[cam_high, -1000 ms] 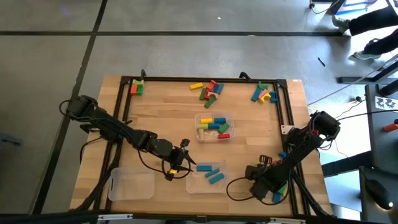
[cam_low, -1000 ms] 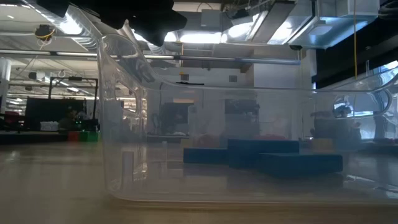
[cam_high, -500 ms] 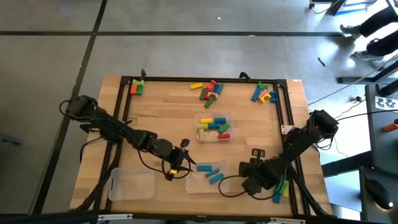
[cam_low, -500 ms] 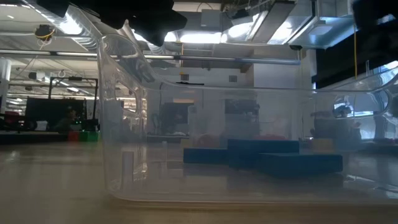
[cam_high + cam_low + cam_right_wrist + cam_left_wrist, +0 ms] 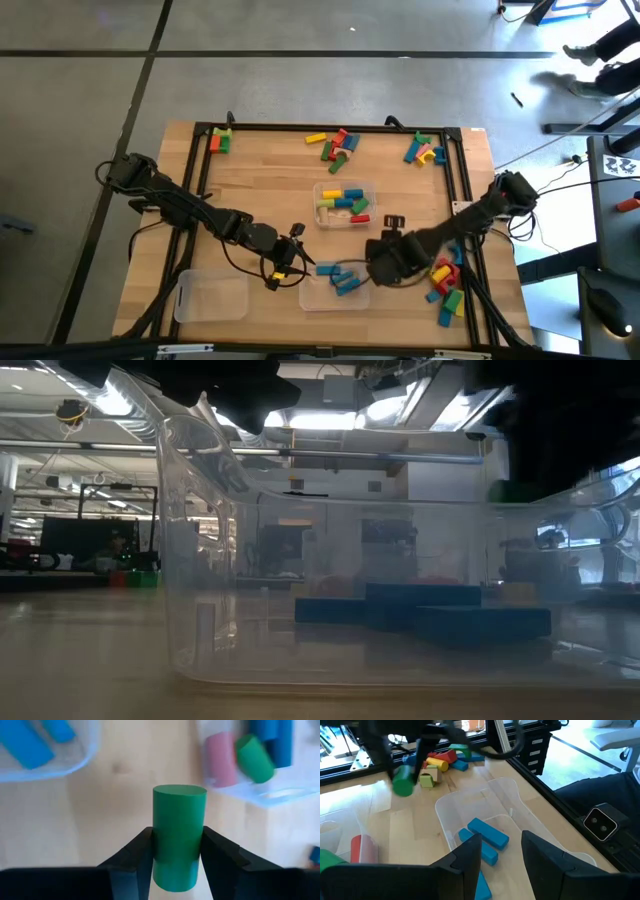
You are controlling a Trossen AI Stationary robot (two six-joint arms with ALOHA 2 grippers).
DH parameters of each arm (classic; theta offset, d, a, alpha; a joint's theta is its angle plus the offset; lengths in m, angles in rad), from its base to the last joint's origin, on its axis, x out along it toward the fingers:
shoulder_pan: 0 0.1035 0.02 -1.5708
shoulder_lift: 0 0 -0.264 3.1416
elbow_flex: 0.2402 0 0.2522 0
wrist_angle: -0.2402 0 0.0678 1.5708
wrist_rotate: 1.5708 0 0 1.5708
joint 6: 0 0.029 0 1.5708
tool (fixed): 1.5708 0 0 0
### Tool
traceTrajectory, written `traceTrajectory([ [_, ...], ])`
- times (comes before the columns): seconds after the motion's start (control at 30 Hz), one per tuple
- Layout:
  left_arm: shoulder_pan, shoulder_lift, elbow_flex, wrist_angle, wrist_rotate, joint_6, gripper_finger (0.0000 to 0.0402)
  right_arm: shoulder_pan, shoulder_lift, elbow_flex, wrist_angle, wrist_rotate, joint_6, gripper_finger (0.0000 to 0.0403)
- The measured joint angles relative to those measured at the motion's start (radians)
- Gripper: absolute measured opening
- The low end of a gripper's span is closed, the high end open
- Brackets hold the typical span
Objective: Sort blocks by size
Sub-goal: Put the green cylindrical block into the top transparent bin
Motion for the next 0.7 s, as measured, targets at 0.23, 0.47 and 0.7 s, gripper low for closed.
traceTrajectory([
  [0.23,0.0,0.0,0.0,0.0,0.0,0.009,0.0135,-0.099,0.0,0.0,0.062,0.065,-0.129,0.0141],
  [0.47,0.0,0.0,0.0,0.0,0.0,0.008,0.0135,-0.185,0.0,0.0,0.213,0.073,-0.291,0.0141],
  [0.7,0.0,0.0,0.0,0.0,0.0,0.008,0.0135,-0.269,0.0,0.0,0.359,0.07,-0.417,0.0141],
])
